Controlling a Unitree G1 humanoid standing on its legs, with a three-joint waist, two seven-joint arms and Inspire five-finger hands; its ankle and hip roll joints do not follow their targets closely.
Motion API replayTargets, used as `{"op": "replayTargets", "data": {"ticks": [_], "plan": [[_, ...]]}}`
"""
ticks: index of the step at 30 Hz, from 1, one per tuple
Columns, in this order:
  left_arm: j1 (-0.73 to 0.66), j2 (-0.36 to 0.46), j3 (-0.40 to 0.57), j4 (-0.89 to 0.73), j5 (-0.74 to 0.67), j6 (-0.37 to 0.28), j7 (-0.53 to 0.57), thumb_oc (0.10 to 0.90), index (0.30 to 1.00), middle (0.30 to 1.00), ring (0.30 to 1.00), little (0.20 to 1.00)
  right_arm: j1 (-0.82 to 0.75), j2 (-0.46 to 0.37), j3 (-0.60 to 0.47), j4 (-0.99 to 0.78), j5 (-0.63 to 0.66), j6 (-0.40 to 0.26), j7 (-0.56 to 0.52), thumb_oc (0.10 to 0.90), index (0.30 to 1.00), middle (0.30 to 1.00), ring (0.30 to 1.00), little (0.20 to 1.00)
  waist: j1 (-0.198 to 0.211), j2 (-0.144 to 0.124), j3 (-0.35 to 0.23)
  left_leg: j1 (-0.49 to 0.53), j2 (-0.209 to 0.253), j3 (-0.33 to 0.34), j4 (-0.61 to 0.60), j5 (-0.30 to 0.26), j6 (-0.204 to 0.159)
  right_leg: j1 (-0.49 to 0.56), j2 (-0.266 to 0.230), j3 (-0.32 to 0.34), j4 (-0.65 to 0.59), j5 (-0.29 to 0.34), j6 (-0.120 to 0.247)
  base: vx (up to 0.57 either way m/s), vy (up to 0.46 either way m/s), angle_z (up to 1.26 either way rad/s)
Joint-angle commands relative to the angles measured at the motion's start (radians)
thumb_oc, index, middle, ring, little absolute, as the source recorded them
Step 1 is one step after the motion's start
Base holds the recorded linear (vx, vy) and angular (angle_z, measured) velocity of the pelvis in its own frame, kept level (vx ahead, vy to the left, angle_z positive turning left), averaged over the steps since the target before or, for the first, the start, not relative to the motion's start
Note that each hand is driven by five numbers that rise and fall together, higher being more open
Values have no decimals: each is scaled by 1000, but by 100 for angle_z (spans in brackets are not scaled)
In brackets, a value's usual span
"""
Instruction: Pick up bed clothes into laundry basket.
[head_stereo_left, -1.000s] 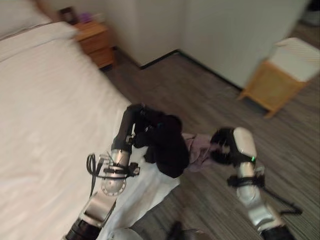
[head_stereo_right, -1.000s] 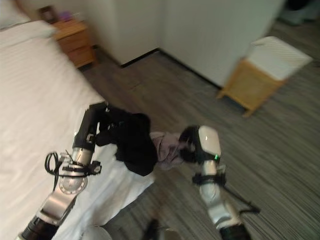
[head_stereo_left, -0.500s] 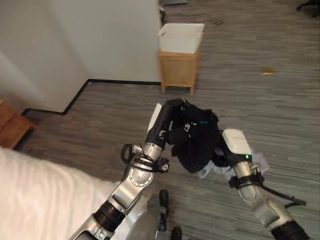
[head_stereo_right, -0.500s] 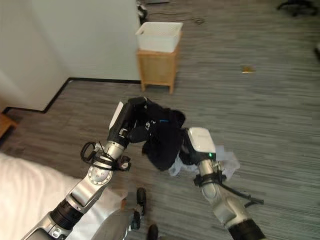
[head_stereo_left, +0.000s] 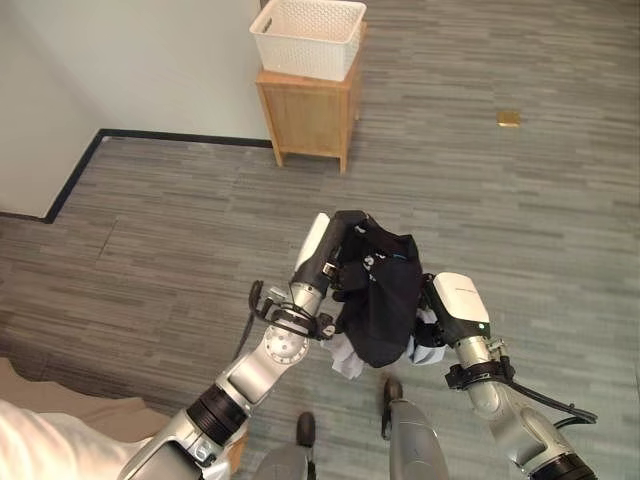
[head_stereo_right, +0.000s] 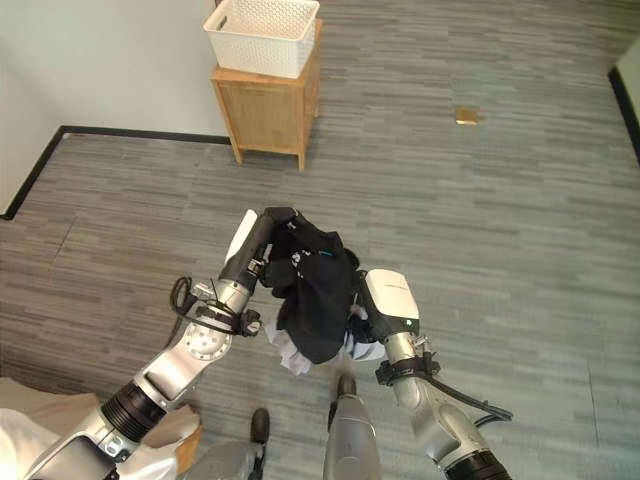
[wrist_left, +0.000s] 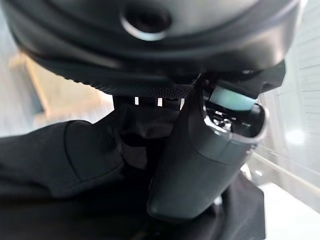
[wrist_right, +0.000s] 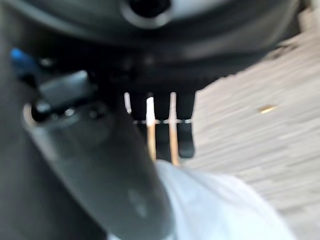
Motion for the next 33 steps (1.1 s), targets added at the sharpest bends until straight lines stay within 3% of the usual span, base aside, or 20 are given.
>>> {"op": "replayTargets", "data": {"ticks": [1,5,6,7,8,9,11,13,14,15,16,18,20,22,24,27,29,30,31,33], "plan": [[-90,-38,77,-34,106,-73,35,400,300,300,300,300,-104,-42,-72,-12,-59,-12,-43,400,300,300,300,300,-37,10,-99,183,-33,141,-64,-115,-17,57,54,-89,-98,258,15,627,-248,83],[-88,-39,98,-10,127,-61,48,400,300,300,300,300,-125,-47,-39,15,-53,-24,-27,400,300,300,300,300,-37,24,-130,205,36,149,62,-62,-64,123,62,-101,-100,280,-3,400,-230,44],[-81,-30,99,-6,129,-60,46,400,300,300,300,300,-131,-51,-33,15,-24,-42,-23,400,300,300,300,300,-18,16,-129,93,63,157,320,59,-87,197,76,-128,-108,258,-39,177,-235,19],[-81,-29,99,-6,129,-59,46,400,300,300,300,300,-131,-51,-33,15,-24,-42,-23,400,300,300,300,300,-20,17,-131,86,64,153,328,55,-88,196,76,-131,-108,258,-40,288,-385,20],[-76,-21,104,-6,134,-54,40,400,300,300,300,300,-156,-63,-16,18,-8,-43,-20,400,300,300,300,300,11,7,-117,-9,72,154,504,136,-94,258,85,-164,-115,227,-75,320,-399,-4],[-66,-5,111,-9,143,-51,42,400,300,300,300,300,-198,-63,6,29,7,-44,-11,400,300,300,300,300,43,-19,-108,-98,90,215,673,155,-91,323,82,-191,-122,185,-101,303,-391,3],[-67,-1,113,-10,143,-50,42,400,300,300,300,300,-206,-59,10,35,8,-45,-12,400,300,300,300,300,37,-19,-109,-117,94,210,696,148,-90,316,84,-194,-122,185,-102,194,-151,-4],[-65,14,148,15,134,-38,45,400,300,300,300,300,-244,-47,29,48,21,-38,5,400,300,300,300,300,85,-14,-104,-209,194,364,612,133,-91,395,92,-230,-122,120,-97,489,-40,-1],[-47,25,174,26,134,-36,40,400,300,300,300,300,-242,-41,25,40,25,-43,12,400,300,300,300,300,101,-9,-110,-235,172,436,476,120,-75,427,104,-219,-122,103,-92,392,62,20],[-45,25,175,25,134,-36,39,400,300,300,300,300,-241,-42,25,39,25,-43,13,400,300,300,300,300,102,-15,-113,-226,164,443,459,124,-72,426,97,-217,-122,102,-89,407,23,14],[-15,95,233,44,139,-57,16,400,300,300,300,300,-193,-243,-112,122,153,-102,71,400,300,300,300,300,101,-29,-123,-242,151,483,379,124,-72,456,108,-217,-122,80,-80,331,-11,-8],[-47,86,200,113,104,-47,17,400,300,300,300,300,-322,-168,-43,158,186,-68,32,400,300,300,300,300,154,5,-151,-289,145,595,162,239,-84,520,147,-240,-122,41,-63,622,32,-3],[-65,192,281,116,72,-37,5,400,300,300,300,300,-401,-302,-159,9,300,-101,58,400,300,300,300,300,150,11,-173,-279,176,731,-4,329,-97,599,170,-262,-122,-4,-46,623,43,2],[-63,214,300,112,73,-35,7,400,300,300,300,300,-395,-300,-157,-13,312,-105,80,400,300,300,300,300,155,16,-183,-261,159,723,-38,318,-84,608,177,-254,-122,-3,-39,400,26,-8],[3,243,333,87,71,-42,-9,400,300,300,300,300,-394,-285,-160,-13,305,-98,94,400,300,300,300,300,188,9,-209,-267,128,652,-47,325,-68,649,180,-235,-122,-24,-34,567,25,-30],[61,271,359,27,56,-48,-32,400,300,300,300,300,-375,-270,-196,-39,280,-82,91,400,300,300,300,300,208,-32,-240,-239,111,671,-51,318,-54,689,163,-217,-114,-6,-27,395,43,-13],[87,291,376,-30,51,-53,-47,400,300,300,300,300,-389,-291,-246,-87,242,-72,74,400,300,300,300,300,218,-70,-241,-193,57,668,-54,249,3,643,116,-206,97,57,29,252,110,20],[88,292,376,-31,51,-53,-48,400,300,300,300,300,-387,-291,-248,-89,242,-72,75,400,300,300,300,300,220,-72,-241,-193,56,669,-54,248,3,640,114,-205,101,54,30,259,90,35],[88,302,395,-60,40,-61,-32,400,300,300,300,300,-428,-327,-302,-156,232,-69,51,400,300,300,300,300,186,-79,-227,-145,34,632,-60,205,24,558,95,-166,249,169,58,219,73,33],[71,319,416,-88,38,-69,-10,400,300,300,300,300,-528,-375,-330,-236,223,-64,25,400,300,300,300,300,148,-61,-208,-102,48,604,-64,175,35,404,96,-109,420,184,58,225,51,59]]}}
